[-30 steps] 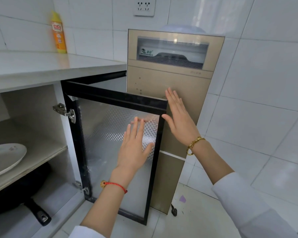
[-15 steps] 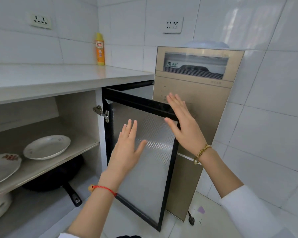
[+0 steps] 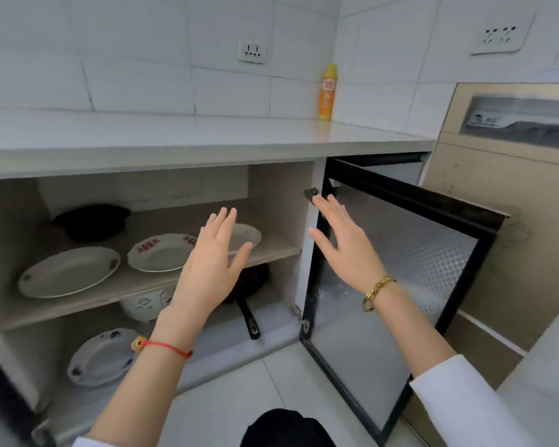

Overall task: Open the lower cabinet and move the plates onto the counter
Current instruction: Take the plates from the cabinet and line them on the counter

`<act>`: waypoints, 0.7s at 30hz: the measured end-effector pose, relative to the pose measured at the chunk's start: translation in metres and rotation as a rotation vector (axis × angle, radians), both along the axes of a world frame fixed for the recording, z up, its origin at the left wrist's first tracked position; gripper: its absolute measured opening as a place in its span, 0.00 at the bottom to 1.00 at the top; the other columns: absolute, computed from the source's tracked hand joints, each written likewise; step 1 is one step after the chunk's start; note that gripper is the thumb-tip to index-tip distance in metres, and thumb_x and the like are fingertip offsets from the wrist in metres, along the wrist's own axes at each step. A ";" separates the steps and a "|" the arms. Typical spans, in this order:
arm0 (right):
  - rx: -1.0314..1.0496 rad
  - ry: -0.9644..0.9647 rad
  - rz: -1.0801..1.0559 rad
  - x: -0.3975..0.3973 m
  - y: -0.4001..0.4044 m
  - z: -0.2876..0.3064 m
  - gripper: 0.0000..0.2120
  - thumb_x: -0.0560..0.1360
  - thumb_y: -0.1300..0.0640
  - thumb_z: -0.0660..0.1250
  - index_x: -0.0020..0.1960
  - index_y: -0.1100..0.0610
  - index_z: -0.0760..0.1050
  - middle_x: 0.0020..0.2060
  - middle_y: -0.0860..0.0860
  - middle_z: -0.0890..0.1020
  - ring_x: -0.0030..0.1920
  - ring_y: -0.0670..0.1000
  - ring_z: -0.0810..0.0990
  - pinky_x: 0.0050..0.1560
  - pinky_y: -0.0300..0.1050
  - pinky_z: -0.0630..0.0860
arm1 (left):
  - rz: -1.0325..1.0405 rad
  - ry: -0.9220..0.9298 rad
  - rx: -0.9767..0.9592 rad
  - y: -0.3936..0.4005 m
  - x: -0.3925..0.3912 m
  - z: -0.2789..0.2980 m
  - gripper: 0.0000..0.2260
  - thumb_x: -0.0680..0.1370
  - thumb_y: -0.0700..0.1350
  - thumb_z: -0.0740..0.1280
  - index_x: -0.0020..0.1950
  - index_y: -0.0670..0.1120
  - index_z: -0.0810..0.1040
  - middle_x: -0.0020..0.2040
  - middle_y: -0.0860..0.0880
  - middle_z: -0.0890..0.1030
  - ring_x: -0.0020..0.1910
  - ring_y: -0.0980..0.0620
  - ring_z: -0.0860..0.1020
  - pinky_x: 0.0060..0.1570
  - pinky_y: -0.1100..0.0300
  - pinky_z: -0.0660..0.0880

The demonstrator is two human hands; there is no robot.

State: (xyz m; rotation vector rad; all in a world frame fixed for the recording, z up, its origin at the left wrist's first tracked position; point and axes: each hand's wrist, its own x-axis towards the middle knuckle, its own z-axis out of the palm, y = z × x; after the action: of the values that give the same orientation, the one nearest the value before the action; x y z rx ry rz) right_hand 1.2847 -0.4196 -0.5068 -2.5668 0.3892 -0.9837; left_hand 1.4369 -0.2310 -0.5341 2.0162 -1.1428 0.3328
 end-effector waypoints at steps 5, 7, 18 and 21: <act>0.043 0.026 0.164 0.061 0.031 -0.017 0.25 0.80 0.43 0.56 0.75 0.43 0.55 0.75 0.38 0.56 0.75 0.36 0.45 0.73 0.41 0.53 | 0.210 0.017 0.004 0.063 0.032 -0.006 0.29 0.81 0.53 0.60 0.79 0.49 0.54 0.79 0.51 0.54 0.78 0.53 0.49 0.76 0.51 0.53; 0.048 0.024 0.219 0.084 0.042 -0.023 0.25 0.80 0.44 0.56 0.75 0.44 0.56 0.73 0.35 0.57 0.73 0.35 0.45 0.72 0.39 0.51 | 0.279 0.023 0.007 0.083 0.041 -0.009 0.28 0.81 0.53 0.60 0.79 0.49 0.54 0.79 0.51 0.54 0.78 0.54 0.49 0.76 0.50 0.54; 0.071 0.066 0.442 0.194 0.090 -0.060 0.25 0.80 0.45 0.57 0.75 0.48 0.59 0.74 0.42 0.64 0.76 0.42 0.52 0.72 0.40 0.54 | 0.604 0.077 0.056 0.168 0.081 -0.040 0.27 0.81 0.51 0.61 0.78 0.47 0.58 0.77 0.49 0.61 0.77 0.51 0.58 0.72 0.58 0.56; 0.074 0.094 0.486 0.220 0.097 -0.074 0.24 0.80 0.46 0.56 0.75 0.49 0.59 0.74 0.44 0.64 0.76 0.43 0.53 0.71 0.39 0.54 | 0.658 0.087 0.066 0.180 0.095 -0.052 0.26 0.81 0.49 0.62 0.77 0.45 0.60 0.76 0.47 0.64 0.76 0.50 0.60 0.72 0.59 0.58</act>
State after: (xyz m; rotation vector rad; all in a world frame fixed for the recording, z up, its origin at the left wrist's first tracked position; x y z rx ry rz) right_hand 1.5051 -0.3221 -0.5812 -2.4680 -0.1712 -0.6586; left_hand 1.5316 -0.0510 -0.5858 2.4004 -0.4104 0.5284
